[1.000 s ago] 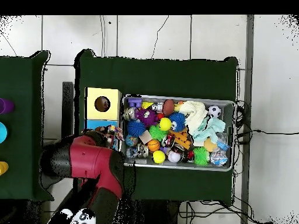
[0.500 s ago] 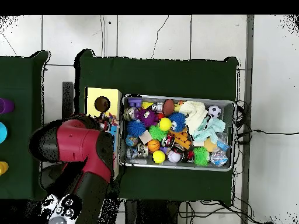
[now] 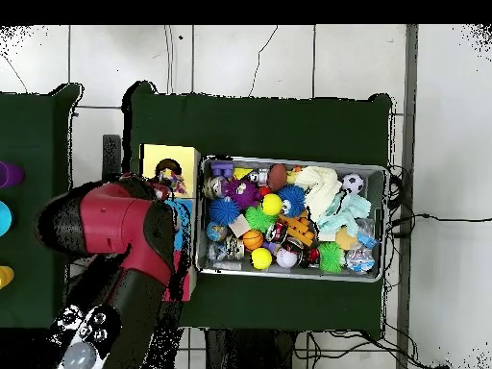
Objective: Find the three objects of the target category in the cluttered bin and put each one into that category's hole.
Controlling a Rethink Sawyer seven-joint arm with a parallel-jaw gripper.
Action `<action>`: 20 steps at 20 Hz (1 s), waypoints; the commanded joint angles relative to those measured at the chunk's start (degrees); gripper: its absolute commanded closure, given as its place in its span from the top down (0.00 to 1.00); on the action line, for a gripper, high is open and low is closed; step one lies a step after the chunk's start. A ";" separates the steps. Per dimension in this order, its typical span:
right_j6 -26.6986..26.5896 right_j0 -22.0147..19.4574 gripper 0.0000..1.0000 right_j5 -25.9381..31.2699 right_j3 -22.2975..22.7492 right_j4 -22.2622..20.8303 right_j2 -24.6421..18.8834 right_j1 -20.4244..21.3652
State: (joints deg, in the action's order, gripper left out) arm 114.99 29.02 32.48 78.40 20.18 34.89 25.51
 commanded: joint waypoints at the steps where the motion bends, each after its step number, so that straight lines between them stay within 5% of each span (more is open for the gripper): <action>1: 17.35 0.45 0.00 2.17 -2.60 2.40 -2.82 -5.67; 20: 20.94 1.79 0.00 0.90 -3.82 4.90 -2.15 -6.43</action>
State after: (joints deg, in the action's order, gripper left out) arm 118.03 30.90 32.47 75.64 22.14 34.95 20.99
